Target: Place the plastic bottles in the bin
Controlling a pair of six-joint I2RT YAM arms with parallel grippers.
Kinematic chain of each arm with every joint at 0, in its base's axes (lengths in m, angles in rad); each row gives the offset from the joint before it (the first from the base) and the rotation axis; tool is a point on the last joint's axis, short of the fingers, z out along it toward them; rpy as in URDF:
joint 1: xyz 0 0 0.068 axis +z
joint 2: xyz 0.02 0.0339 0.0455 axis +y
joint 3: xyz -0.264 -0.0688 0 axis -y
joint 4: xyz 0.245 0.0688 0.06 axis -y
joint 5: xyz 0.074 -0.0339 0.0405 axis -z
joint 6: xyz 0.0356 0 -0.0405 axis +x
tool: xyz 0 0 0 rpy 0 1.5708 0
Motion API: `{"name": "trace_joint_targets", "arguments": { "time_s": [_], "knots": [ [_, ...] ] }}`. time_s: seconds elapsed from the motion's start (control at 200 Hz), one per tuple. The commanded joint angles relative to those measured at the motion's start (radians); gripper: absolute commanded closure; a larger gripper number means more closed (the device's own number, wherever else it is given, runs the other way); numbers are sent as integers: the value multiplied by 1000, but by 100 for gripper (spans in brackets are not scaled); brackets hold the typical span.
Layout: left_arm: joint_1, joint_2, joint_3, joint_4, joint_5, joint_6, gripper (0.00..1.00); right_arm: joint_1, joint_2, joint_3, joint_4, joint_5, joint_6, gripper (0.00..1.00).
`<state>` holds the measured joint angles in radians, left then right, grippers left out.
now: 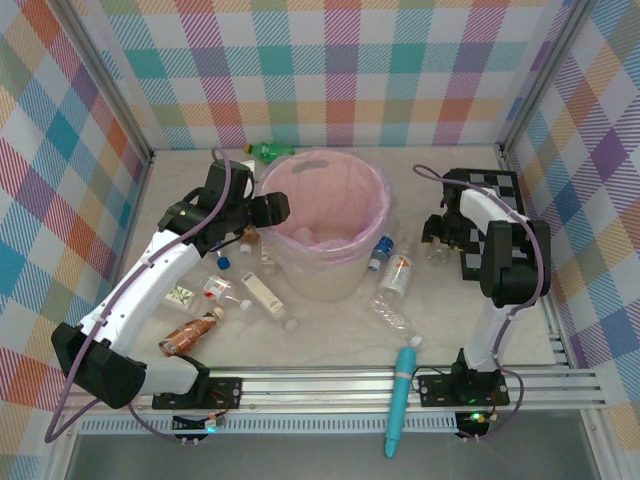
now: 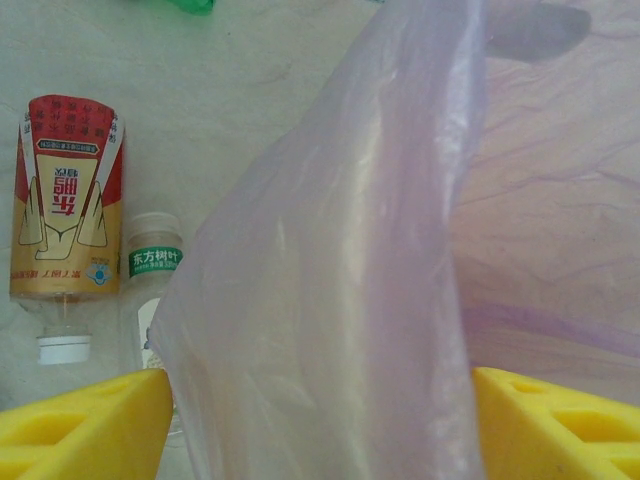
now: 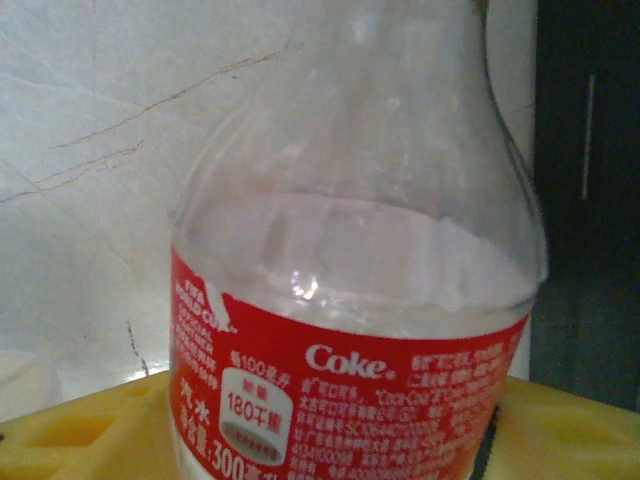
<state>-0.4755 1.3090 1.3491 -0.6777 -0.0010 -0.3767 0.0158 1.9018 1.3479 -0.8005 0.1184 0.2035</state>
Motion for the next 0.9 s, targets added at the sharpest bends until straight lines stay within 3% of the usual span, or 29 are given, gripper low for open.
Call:
{"name": "trace_joint_targets", "arguments": {
  "time_s": [0.0, 0.235, 0.505, 0.73, 0.895],
  "knots": [
    [-10, 7, 18, 3, -7, 13, 24, -5, -39, 7, -13, -23, 7, 37],
    [-9, 8, 25, 2, -3, 18, 23, -4, -191, 130, -144, -89, -11, 41],
    [-9, -2, 15, -10, -22, 38, 23, 21, -310, 464, -318, -340, 1, 44],
    [-10, -2, 19, 5, -14, 38, 23, 226, -247, 841, -490, -331, 23, 46],
    [-9, -2, 18, -2, -18, 48, 23, 401, -148, 1012, -529, -335, 30, 46]
  ]
}}
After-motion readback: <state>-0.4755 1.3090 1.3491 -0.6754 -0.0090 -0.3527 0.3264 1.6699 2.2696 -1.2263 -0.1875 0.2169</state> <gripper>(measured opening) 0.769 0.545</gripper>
